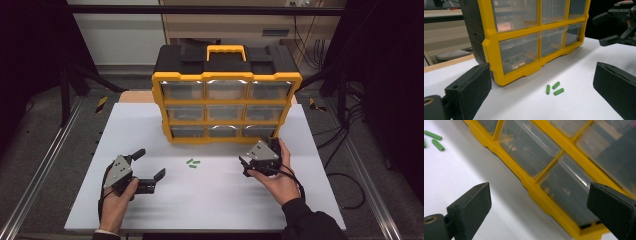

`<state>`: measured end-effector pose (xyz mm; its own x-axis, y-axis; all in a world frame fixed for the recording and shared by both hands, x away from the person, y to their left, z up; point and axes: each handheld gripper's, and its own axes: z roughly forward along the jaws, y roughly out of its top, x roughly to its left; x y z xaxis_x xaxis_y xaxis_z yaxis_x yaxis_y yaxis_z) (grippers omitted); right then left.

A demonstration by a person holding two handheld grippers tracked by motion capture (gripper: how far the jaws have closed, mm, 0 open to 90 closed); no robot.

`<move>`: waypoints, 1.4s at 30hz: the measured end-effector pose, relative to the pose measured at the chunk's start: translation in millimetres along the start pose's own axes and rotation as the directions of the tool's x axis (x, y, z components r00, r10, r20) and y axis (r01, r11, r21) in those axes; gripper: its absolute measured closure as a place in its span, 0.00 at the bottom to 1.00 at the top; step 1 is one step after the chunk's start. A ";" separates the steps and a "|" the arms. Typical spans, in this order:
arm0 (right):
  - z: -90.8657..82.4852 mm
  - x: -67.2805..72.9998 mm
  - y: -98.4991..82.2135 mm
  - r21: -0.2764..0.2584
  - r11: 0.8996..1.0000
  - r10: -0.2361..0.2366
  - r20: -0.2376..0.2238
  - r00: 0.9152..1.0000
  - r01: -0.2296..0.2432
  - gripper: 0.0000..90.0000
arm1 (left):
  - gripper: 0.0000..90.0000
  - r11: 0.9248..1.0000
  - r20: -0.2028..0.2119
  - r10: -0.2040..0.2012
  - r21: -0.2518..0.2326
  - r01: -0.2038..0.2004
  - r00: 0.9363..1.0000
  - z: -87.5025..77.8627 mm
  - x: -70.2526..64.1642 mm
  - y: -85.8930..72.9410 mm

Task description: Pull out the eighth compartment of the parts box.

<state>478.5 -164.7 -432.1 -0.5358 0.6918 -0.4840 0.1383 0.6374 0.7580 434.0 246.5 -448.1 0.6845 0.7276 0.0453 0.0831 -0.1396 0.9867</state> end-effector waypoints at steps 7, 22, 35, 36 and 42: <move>12.6 3.8 13.5 0.014 0.996 -0.084 0.021 0.996 0.084 0.08 | 0.01 1.000 -0.010 0.014 0.013 -0.014 1.000 -3.7 0.6 -0.9; 27.9 15.8 25.1 0.089 0.976 -0.208 0.107 0.972 0.199 0.16 | 0.02 0.999 -0.010 0.026 0.038 -0.025 1.000 -6.6 -4.9 -4.2; 39.6 19.6 36.4 0.096 0.951 -0.304 0.152 0.940 0.292 0.21 | 0.02 0.999 -0.047 0.022 0.032 -0.021 0.999 -17.2 -5.6 -3.6; 40.2 19.4 37.4 0.098 0.947 -0.319 0.154 0.935 0.307 0.22 | 0.02 0.999 -0.044 0.027 0.036 -0.026 0.999 -16.1 -5.8 -3.5; 46.0 19.8 43.0 0.085 0.940 -0.340 0.171 0.925 0.330 0.24 | 0.02 0.998 -0.034 0.042 0.054 -0.040 0.999 -11.4 -6.8 -3.9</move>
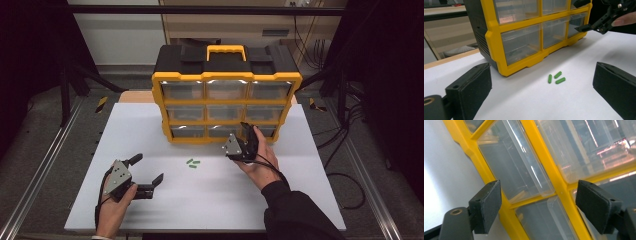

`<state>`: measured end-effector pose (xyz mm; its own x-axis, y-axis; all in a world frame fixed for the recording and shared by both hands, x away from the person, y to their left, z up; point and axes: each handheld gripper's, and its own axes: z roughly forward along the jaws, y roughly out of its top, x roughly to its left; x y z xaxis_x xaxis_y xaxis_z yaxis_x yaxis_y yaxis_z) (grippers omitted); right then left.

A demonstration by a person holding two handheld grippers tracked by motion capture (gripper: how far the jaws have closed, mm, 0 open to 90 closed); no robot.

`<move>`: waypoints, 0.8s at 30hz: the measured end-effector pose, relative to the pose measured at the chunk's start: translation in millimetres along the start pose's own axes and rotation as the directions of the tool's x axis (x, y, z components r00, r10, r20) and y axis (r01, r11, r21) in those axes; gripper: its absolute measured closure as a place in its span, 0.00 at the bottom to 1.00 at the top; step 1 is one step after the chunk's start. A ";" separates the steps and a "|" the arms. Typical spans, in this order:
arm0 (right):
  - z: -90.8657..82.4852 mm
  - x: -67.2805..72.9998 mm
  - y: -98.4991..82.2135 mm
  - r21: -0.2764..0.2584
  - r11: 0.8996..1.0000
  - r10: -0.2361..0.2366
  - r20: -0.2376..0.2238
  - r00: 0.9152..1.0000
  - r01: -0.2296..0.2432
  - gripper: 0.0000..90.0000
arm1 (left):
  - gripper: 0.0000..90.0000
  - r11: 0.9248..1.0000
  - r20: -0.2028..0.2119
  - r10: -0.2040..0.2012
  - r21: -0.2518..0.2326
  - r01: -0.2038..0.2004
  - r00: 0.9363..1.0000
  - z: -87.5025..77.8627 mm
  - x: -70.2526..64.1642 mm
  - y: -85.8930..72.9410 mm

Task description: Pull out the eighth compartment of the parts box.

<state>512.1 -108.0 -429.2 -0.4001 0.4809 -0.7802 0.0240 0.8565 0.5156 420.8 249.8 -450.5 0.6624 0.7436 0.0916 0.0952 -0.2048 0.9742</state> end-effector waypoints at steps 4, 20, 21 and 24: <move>2.0 0.2 3.7 -0.001 1.000 -0.018 0.014 1.000 0.018 0.25 | 0.02 1.000 0.005 0.000 0.002 0.000 1.000 1.1 0.0 -0.2; 7.3 1.0 8.2 0.006 0.996 -0.084 0.061 0.995 0.083 0.32 | 0.02 1.000 0.000 -0.001 0.005 0.001 1.000 1.0 1.6 -1.0; 7.5 1.3 8.3 0.005 0.996 -0.091 0.067 0.994 0.090 0.33 | 0.02 1.000 0.002 0.001 0.008 -0.001 1.000 1.4 1.4 -1.2; 9.5 2.6 7.6 0.007 0.993 -0.121 0.073 0.990 0.120 0.36 | 0.02 1.000 0.005 0.006 0.007 -0.006 1.000 2.2 1.3 -0.8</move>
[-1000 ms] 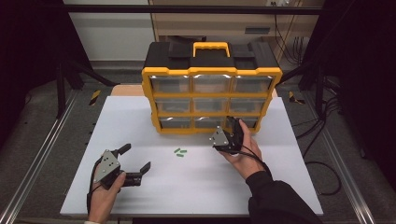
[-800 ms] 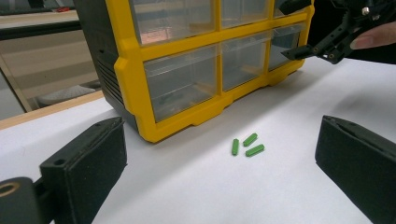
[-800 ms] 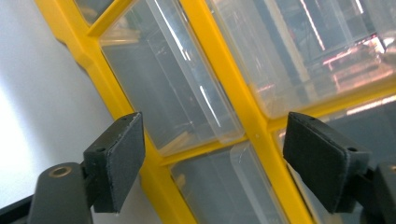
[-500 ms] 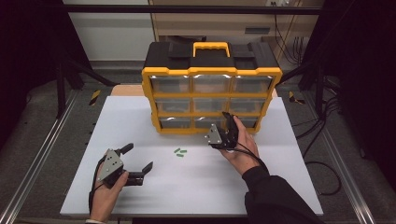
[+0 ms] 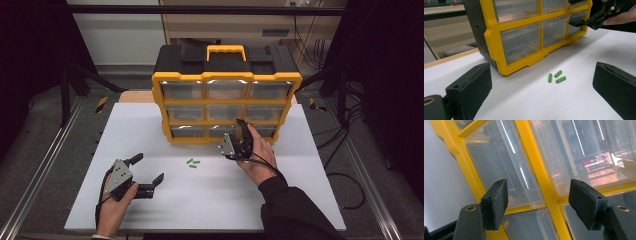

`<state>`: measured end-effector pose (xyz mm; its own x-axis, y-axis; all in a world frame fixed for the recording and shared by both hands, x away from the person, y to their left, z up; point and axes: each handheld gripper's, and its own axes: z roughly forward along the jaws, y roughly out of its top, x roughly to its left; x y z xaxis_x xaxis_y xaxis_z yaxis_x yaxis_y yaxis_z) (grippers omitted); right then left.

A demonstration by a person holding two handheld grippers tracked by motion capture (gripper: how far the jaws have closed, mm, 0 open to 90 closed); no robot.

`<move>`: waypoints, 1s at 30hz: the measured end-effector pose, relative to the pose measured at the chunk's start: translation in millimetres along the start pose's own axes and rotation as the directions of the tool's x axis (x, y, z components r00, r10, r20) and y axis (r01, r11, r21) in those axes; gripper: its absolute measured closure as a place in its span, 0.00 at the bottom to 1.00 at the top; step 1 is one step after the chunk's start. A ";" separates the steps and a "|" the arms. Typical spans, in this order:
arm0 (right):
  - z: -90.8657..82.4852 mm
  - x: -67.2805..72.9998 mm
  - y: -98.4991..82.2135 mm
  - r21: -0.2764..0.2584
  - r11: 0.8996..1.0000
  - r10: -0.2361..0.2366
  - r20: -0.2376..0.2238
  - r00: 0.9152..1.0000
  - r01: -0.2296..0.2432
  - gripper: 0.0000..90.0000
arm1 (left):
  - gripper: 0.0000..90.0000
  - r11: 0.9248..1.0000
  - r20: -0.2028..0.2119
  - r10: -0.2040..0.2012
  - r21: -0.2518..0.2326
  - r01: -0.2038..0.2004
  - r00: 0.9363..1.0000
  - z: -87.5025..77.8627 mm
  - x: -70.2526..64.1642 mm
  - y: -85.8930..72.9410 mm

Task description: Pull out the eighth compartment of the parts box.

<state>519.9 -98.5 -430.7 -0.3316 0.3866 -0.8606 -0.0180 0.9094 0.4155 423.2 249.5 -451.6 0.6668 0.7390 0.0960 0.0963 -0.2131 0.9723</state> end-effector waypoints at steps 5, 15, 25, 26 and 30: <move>2.5 1.7 -0.1 0.004 1.000 -0.009 0.003 1.000 0.009 0.38 | 0.02 1.000 0.004 0.000 0.001 0.000 1.000 1.4 -0.1 0.2; 3.1 4.2 1.6 0.014 0.999 -0.039 0.004 0.999 0.039 0.44 | 0.02 1.000 0.022 0.016 0.009 -0.016 1.000 6.9 -2.4 1.5; 6.0 1.3 5.0 0.019 0.998 -0.058 0.006 0.998 0.058 0.49 | 0.02 1.000 0.027 0.020 0.009 -0.021 0.999 9.4 -1.8 2.2; 5.8 0.6 4.6 0.022 0.998 -0.067 0.005 0.998 0.067 0.50 | 0.02 1.000 0.028 0.021 0.009 -0.022 0.999 9.5 -1.9 2.4; 7.2 0.1 3.2 0.021 0.996 -0.088 0.004 0.996 0.088 0.52 | 0.02 1.000 0.028 0.021 0.010 -0.022 0.999 9.7 -1.8 2.4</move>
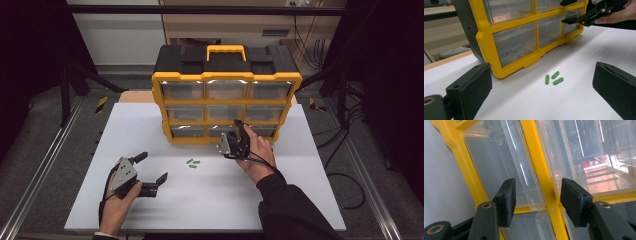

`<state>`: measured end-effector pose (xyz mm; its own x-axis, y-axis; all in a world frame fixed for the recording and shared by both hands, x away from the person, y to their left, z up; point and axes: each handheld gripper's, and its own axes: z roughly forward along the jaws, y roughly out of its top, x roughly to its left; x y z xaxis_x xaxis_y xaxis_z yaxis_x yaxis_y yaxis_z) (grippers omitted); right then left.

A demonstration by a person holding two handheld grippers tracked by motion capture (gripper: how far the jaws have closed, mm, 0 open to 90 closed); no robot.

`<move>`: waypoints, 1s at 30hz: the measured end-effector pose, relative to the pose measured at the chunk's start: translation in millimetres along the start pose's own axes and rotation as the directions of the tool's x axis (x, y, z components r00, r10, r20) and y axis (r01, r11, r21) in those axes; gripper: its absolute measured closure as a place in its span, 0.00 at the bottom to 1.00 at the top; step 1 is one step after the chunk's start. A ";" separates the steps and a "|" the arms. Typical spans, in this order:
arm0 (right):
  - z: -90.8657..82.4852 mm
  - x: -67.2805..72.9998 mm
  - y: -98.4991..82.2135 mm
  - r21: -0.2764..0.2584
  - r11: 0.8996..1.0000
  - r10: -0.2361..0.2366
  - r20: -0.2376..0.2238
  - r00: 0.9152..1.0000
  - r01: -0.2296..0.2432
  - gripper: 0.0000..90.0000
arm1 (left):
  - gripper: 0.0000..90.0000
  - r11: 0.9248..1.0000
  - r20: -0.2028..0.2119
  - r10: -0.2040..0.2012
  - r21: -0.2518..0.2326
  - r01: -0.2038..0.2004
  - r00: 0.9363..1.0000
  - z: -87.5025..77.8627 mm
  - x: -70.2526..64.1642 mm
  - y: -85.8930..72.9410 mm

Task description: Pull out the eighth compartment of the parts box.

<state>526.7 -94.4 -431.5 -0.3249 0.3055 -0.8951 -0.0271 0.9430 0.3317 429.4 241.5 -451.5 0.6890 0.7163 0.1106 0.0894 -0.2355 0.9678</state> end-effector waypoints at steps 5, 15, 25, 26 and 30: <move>2.3 4.2 2.0 0.004 1.000 0.022 -0.002 1.000 -0.022 0.55 | 0.02 1.000 -0.001 -0.003 -0.001 0.003 1.000 -0.6 0.2 -0.2; 2.5 7.9 5.4 0.003 1.000 -0.026 0.021 0.999 0.026 0.58 | 0.02 1.000 0.001 0.002 0.003 -0.002 1.000 -0.4 -0.4 -0.4; -1.4 8.6 6.3 -0.009 0.996 -0.085 0.014 0.996 0.086 0.61 | 0.02 1.000 0.002 0.004 0.005 -0.004 1.000 0.4 -0.4 -0.4; -1.5 9.7 6.0 -0.002 0.997 -0.074 0.012 0.997 0.074 0.62 | 0.02 1.000 0.002 0.006 0.008 -0.006 1.000 0.2 -0.1 -0.4; -1.5 9.7 4.6 0.001 0.996 -0.085 0.007 0.996 0.085 0.63 | 0.02 1.000 0.002 0.005 0.007 -0.005 1.000 0.4 0.2 -0.4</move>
<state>521.9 -87.3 -438.2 -0.3147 0.2250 -0.9221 -0.0542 0.9657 0.2541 429.7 241.5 -452.0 0.6906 0.7139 0.1155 0.0910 -0.2442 0.9654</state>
